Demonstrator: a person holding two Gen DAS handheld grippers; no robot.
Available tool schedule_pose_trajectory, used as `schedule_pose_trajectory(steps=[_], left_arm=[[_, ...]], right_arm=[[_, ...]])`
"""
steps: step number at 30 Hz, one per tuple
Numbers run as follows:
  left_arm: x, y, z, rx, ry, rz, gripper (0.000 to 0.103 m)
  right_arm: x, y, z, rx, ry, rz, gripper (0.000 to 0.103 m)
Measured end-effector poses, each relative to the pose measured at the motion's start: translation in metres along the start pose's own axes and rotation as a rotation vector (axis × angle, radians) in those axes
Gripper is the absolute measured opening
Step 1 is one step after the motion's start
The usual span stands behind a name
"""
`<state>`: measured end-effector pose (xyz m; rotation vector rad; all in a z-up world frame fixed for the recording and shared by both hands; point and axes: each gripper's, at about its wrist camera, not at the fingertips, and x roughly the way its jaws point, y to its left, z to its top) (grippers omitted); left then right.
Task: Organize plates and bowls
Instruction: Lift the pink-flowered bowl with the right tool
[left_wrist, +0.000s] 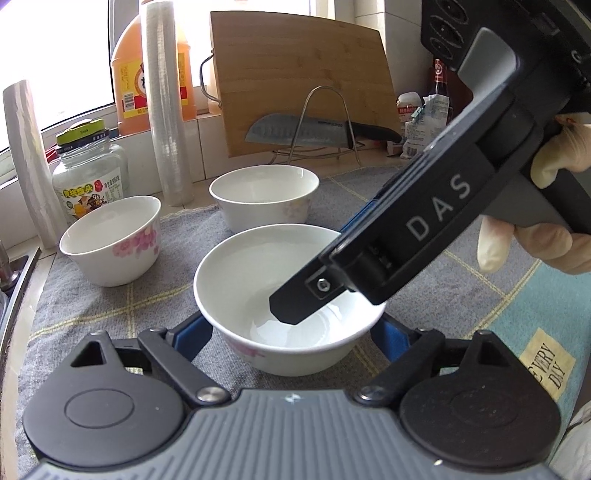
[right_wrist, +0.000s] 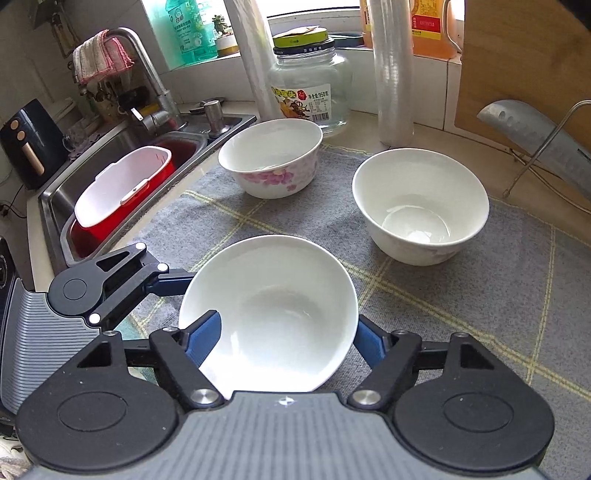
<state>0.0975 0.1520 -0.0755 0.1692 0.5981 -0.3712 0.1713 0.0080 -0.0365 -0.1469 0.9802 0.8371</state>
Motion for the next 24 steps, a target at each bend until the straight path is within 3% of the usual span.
schedule_pose_trajectory(steps=[15, 24], left_arm=[[-0.011, -0.014, 0.013, 0.062, 0.023, -0.028, 0.091], [-0.009, -0.044, 0.031, 0.111, 0.022, -0.101, 0.091]], right_arm=[[-0.022, 0.000, -0.007, 0.045, -0.005, -0.009, 0.081], [-0.056, -0.017, -0.029, 0.102, -0.028, -0.048, 0.081]])
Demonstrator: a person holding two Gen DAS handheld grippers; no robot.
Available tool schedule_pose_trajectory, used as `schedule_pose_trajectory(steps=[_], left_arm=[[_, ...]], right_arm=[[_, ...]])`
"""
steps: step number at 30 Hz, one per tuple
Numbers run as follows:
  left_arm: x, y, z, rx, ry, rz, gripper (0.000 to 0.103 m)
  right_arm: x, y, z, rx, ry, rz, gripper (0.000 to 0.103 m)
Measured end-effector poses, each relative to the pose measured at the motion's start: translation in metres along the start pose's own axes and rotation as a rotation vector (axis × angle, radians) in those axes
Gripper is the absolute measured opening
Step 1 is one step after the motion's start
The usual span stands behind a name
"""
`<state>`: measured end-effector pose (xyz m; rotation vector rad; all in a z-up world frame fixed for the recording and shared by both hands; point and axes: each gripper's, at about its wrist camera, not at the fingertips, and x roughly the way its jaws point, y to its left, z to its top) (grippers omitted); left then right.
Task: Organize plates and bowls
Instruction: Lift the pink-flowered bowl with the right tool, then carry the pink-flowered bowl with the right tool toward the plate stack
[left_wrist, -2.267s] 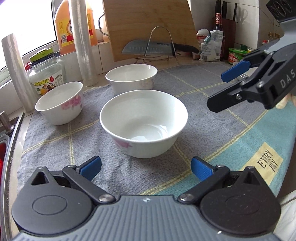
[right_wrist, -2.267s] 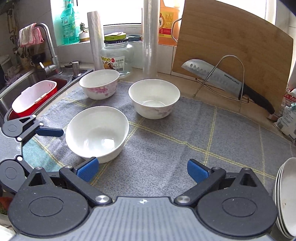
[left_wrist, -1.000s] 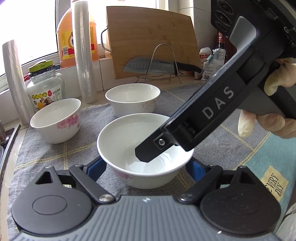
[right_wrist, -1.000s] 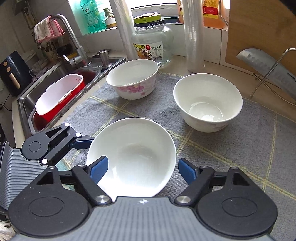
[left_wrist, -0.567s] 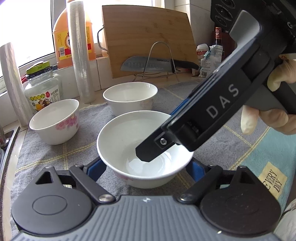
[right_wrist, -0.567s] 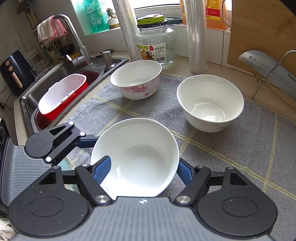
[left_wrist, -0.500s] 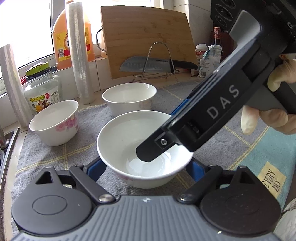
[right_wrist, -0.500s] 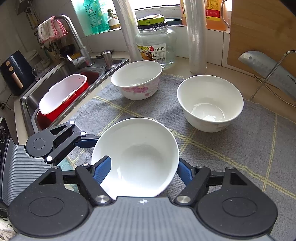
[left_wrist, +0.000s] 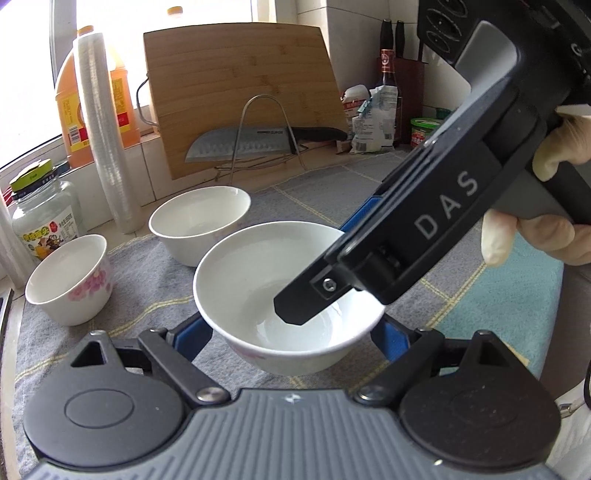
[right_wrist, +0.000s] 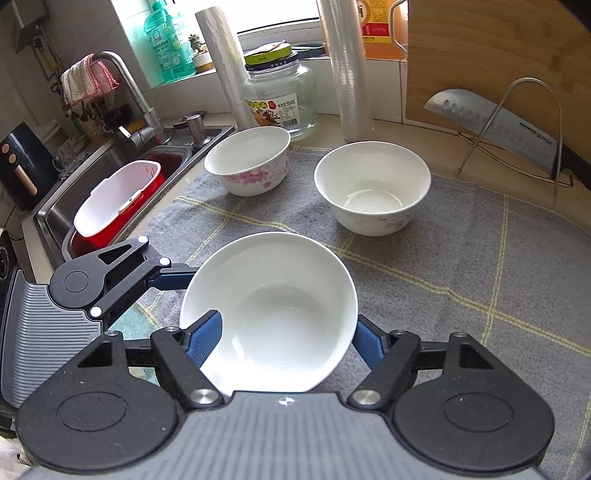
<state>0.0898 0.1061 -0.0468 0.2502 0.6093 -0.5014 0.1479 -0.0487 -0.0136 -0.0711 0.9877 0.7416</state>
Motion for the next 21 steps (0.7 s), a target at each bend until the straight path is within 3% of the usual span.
schedule_pose_trajectory(steps=[21], left_arm=[[0.060, -0.059, 0.036, 0.076, -0.020, -0.181, 0.091]], right_arm=[[-0.041, -0.073, -0.035, 0.121, -0.019, -0.177, 0.081]])
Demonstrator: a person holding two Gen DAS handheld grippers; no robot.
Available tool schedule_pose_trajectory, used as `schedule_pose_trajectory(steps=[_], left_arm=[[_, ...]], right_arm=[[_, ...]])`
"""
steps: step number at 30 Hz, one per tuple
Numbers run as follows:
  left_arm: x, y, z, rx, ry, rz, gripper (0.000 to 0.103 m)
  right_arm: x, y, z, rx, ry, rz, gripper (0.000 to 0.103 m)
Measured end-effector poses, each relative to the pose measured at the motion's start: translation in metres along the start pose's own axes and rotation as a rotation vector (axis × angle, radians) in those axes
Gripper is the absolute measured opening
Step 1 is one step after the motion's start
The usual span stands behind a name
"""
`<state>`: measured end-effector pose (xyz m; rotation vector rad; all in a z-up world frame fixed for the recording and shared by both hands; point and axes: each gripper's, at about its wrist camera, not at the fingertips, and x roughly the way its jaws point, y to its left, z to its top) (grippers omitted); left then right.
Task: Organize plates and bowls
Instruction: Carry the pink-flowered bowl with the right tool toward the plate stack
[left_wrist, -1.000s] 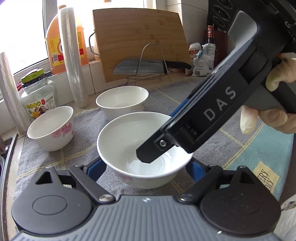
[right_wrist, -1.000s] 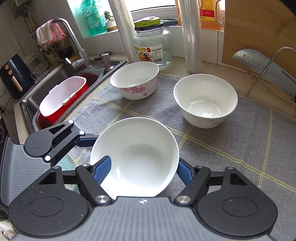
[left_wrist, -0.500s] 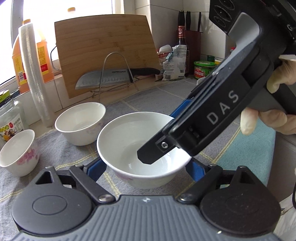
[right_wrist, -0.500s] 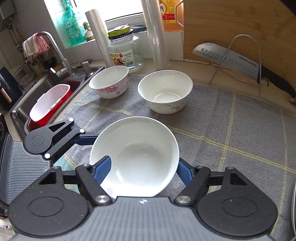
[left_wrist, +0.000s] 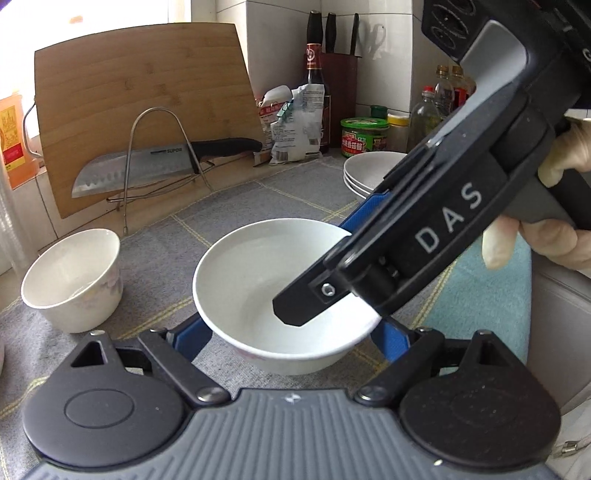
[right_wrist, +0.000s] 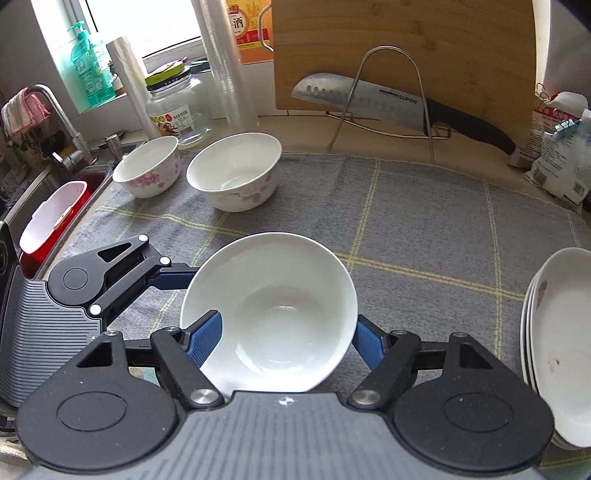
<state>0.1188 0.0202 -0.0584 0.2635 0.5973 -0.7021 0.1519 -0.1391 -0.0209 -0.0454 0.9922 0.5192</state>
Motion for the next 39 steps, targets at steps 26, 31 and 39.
schedule_pose_trajectory(steps=[26, 31, 39], left_arm=[[-0.025, 0.020, -0.018, -0.091, 0.002, 0.042, 0.102], [-0.053, 0.043, -0.031, -0.182, -0.007, 0.163, 0.102], [-0.091, 0.072, -0.046, -0.204, -0.049, 0.331, 0.102]], right_arm=[[-0.015, -0.010, -0.003, -0.003, -0.087, -0.128, 0.103], [-0.020, 0.007, -0.003, -0.007, -0.149, -0.174, 0.103], [-0.015, 0.042, 0.000, -0.053, -0.186, -0.200, 0.103]])
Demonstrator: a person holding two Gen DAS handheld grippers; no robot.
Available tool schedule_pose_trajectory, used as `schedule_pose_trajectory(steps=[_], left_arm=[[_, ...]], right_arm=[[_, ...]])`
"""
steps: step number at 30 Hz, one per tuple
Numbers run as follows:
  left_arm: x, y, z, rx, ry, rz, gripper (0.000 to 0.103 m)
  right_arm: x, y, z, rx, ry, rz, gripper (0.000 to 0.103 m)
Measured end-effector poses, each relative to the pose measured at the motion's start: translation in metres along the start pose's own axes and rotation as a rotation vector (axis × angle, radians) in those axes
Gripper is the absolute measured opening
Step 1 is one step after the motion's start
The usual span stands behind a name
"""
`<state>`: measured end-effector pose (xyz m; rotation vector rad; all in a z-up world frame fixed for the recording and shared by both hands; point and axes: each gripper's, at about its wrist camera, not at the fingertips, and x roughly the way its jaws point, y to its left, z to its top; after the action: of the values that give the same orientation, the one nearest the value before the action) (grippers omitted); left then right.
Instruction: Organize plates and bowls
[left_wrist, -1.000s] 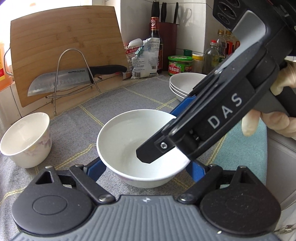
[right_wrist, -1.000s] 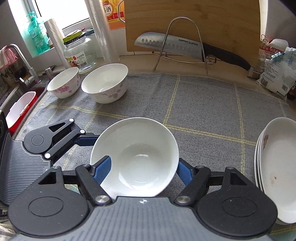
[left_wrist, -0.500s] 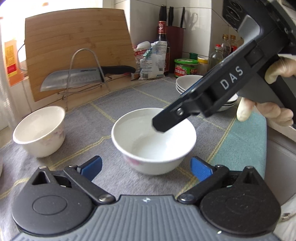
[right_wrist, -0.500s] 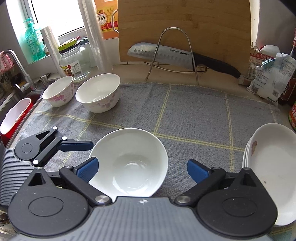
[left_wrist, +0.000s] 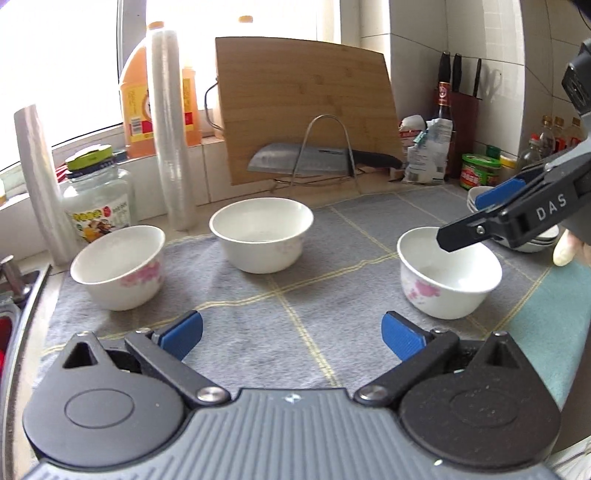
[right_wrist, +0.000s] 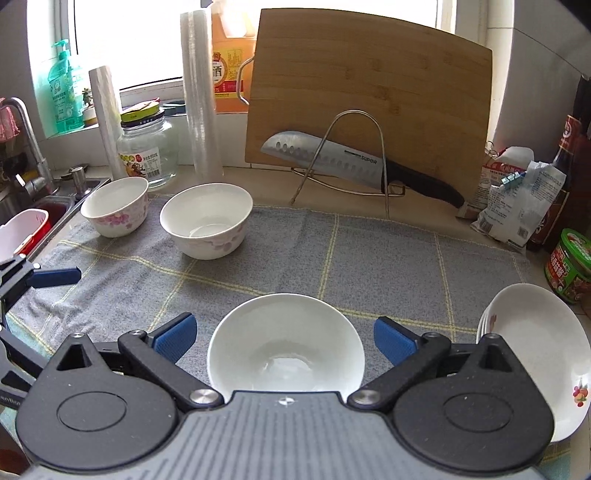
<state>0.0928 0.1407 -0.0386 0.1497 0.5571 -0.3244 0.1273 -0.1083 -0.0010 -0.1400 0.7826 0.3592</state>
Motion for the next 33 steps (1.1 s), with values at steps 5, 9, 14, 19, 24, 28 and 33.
schedule_pose_trajectory(steps=[5, 9, 14, 19, 24, 28, 33], left_arm=[[-0.005, 0.007, 0.000, -0.016, 0.028, 0.049, 0.102], [-0.007, 0.004, 0.006, -0.076, 0.065, 0.062, 0.102], [-0.012, -0.002, 0.018, -0.156, 0.067, 0.062, 0.102], [-0.015, -0.005, 0.025, -0.199, 0.064, 0.105, 0.102], [-0.010, -0.001, 0.029, -0.198, 0.078, 0.109, 0.102], [-0.004, 0.004, 0.034, -0.172, 0.067, 0.111, 0.102], [0.004, 0.016, 0.040, -0.110, 0.049, 0.085, 0.102]], right_arm=[[0.004, 0.010, 0.006, -0.079, -0.007, 0.039, 0.103], [0.008, 0.009, 0.009, -0.128, -0.029, 0.088, 0.103], [0.012, 0.003, 0.010, -0.135, -0.062, 0.158, 0.103], [0.018, -0.004, 0.011, -0.120, -0.061, 0.207, 0.103], [0.011, -0.006, 0.010, -0.127, -0.087, 0.194, 0.103], [0.008, -0.007, 0.012, -0.112, -0.096, 0.167, 0.103], [0.011, 0.002, 0.018, -0.091, -0.101, 0.105, 0.103]])
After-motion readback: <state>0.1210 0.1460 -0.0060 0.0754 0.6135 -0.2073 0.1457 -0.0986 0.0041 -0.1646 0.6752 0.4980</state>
